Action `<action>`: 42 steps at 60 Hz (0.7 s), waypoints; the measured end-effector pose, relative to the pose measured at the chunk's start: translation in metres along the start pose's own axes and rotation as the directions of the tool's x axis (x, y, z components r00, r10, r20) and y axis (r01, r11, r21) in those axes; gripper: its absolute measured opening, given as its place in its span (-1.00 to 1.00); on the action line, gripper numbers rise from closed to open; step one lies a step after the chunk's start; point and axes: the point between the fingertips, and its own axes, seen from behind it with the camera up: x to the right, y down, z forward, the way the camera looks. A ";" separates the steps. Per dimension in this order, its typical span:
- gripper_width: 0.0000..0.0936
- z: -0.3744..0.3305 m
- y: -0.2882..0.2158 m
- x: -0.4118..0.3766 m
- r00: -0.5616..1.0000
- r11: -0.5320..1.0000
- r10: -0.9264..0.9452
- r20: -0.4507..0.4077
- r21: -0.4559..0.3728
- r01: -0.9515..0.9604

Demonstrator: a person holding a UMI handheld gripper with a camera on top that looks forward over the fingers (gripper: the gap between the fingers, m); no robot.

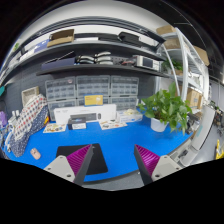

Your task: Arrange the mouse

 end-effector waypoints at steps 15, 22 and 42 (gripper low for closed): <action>0.76 -0.008 0.105 -0.093 0.986 0.989 -0.023 0.166 -0.143 0.047; 0.77 -0.010 0.151 -0.161 0.966 0.974 -0.034 0.257 -0.208 0.090; 0.78 0.022 0.200 -0.362 0.880 0.935 -0.095 0.466 -0.261 0.239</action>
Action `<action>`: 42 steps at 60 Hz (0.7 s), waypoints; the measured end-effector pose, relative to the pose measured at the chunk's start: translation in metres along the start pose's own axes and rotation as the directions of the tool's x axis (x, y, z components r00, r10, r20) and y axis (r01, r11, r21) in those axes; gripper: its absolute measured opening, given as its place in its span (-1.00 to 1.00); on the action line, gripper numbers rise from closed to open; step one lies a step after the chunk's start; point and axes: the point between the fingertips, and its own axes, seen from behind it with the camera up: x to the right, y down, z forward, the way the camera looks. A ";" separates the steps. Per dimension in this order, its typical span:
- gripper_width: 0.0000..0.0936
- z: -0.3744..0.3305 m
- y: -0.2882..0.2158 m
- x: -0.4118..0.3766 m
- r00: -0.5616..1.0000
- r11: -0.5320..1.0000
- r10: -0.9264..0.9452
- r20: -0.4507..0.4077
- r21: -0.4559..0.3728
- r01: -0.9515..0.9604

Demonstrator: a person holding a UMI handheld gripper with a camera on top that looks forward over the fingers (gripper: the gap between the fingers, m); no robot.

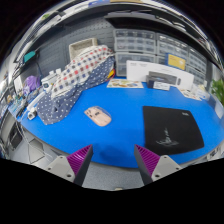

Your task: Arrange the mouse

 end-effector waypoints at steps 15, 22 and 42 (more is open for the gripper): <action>0.78 0.078 -0.047 -0.033 1.000 0.999 -0.023 -0.020 -0.030 0.023; 0.78 0.104 -0.070 -0.030 0.999 0.999 -0.012 -0.040 -0.036 0.010; 0.13 0.151 -0.111 0.003 0.979 0.995 0.091 -0.183 -0.033 -0.098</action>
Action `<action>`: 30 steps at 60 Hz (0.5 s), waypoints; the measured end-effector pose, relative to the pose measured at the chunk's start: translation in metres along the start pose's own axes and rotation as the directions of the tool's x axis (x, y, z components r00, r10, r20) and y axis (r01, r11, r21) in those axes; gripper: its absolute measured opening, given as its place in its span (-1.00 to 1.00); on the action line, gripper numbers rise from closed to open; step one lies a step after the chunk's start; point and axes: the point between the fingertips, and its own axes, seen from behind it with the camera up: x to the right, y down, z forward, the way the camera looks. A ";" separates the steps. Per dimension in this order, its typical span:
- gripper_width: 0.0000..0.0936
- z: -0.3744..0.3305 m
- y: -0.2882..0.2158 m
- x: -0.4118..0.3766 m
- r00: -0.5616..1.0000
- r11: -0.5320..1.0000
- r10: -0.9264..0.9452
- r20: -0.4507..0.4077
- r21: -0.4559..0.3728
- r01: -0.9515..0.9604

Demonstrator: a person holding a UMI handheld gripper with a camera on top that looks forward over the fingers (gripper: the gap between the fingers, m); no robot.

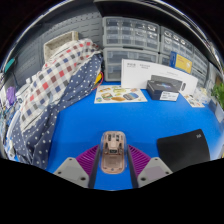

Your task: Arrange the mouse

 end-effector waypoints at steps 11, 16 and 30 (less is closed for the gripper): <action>-0.16 0.002 0.000 0.003 1.000 1.000 0.017 0.001 -0.023 -0.017; -0.30 0.002 0.000 0.003 1.000 0.999 0.001 0.002 -0.038 0.000; -0.30 -0.015 -0.019 -0.009 0.997 0.999 -0.035 0.064 -0.038 0.037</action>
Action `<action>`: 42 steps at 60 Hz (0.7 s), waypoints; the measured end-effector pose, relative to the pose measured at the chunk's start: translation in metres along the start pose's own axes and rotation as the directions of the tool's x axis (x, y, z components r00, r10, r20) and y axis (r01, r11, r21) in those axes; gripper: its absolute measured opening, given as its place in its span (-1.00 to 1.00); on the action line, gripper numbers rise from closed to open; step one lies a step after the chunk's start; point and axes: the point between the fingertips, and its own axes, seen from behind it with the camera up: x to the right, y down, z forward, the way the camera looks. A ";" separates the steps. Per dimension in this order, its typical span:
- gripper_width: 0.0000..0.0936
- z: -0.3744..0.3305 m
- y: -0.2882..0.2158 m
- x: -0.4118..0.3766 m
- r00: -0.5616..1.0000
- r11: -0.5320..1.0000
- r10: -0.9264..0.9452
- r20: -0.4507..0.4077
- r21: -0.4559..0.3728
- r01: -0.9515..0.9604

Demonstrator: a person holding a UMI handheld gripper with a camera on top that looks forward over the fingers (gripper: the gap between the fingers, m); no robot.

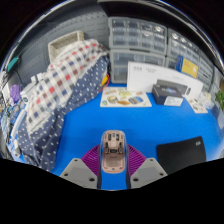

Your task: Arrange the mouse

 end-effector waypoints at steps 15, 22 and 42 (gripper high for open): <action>-0.30 -0.119 -0.120 0.036 0.997 0.962 -0.079 0.008 0.262 0.074; -0.29 -0.166 -0.149 0.088 0.996 0.941 -0.082 -0.020 0.329 0.084; -0.30 -0.161 -0.079 0.241 0.996 0.975 -0.016 -0.084 0.219 0.035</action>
